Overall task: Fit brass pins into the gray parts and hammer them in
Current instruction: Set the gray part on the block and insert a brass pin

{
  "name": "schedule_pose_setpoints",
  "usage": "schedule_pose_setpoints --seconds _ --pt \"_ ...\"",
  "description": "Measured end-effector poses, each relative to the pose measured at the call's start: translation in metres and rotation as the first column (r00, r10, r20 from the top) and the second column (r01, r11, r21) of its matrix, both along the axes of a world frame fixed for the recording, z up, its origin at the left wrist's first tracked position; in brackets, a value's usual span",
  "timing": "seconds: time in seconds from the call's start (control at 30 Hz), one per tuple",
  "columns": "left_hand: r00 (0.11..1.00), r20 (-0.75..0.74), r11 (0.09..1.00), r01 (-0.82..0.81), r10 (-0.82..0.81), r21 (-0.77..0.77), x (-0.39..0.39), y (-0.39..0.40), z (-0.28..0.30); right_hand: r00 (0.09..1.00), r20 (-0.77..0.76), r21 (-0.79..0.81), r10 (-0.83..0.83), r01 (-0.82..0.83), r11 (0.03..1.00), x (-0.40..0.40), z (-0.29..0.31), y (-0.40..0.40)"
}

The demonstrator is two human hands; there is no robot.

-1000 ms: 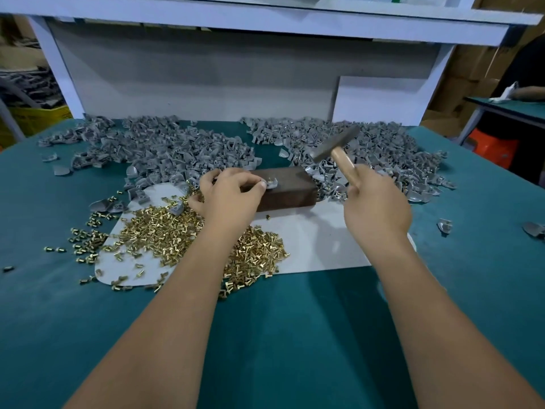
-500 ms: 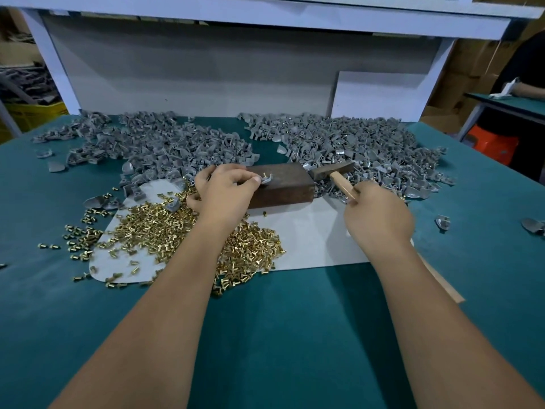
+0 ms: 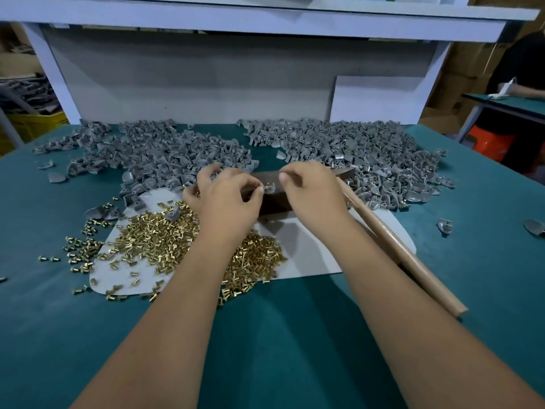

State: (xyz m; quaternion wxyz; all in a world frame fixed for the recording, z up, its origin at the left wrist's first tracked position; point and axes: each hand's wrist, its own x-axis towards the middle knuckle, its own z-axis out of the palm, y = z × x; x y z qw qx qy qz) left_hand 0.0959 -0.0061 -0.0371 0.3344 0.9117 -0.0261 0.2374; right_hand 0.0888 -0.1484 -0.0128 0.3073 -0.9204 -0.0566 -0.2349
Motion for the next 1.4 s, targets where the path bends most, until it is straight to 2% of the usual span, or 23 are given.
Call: schedule_pose_setpoints --seconds 0.1,0.23,0.4,0.77,0.97,1.03,1.1,1.2,1.27,1.4 --pt "1.000 0.025 1.000 0.012 -0.013 0.022 0.002 0.002 -0.001 0.998 -0.039 -0.003 0.043 -0.043 0.999 0.015 -0.001 0.014" --pt "1.000 0.010 0.999 0.027 -0.026 -0.039 0.006 0.003 -0.002 0.999 0.016 -0.046 -0.029 0.030 0.998 0.021 -0.007 0.022" --pt "1.000 0.008 1.000 -0.014 0.014 -0.022 0.007 0.002 -0.003 0.990 0.103 -0.232 -0.099 0.121 0.965 0.023 -0.012 0.036" --pt "0.999 -0.027 0.995 0.017 -0.019 -0.101 0.007 0.002 -0.003 0.988 0.053 -0.087 -0.144 0.148 0.985 0.023 -0.015 0.039" --pt "0.999 -0.051 0.995 0.009 -0.014 -0.096 0.004 0.002 -0.002 0.990 0.098 -0.098 -0.105 0.115 0.988 0.021 -0.017 0.035" --pt "0.996 -0.068 0.990 0.052 -0.062 -0.134 0.005 0.003 0.000 0.994 0.096 -0.026 -0.052 0.055 0.998 0.018 -0.019 0.030" --pt "0.993 -0.090 0.983 0.066 -0.082 -0.169 0.004 0.004 0.003 0.998 0.061 0.176 0.019 -0.029 0.984 0.014 -0.019 0.022" --pt "0.989 -0.115 0.973 0.063 -0.091 -0.223 0.004 0.003 0.005 0.998 0.014 0.468 0.061 -0.060 0.882 0.009 -0.015 0.010" --pt "0.987 -0.117 0.963 0.075 -0.108 -0.259 0.004 0.003 0.005 0.998 0.000 0.519 0.055 -0.047 0.854 0.009 -0.013 0.006" --pt "0.987 -0.107 0.965 0.087 -0.117 -0.249 0.005 0.003 0.005 0.996 0.008 0.419 0.089 -0.084 0.904 0.012 -0.015 0.008"
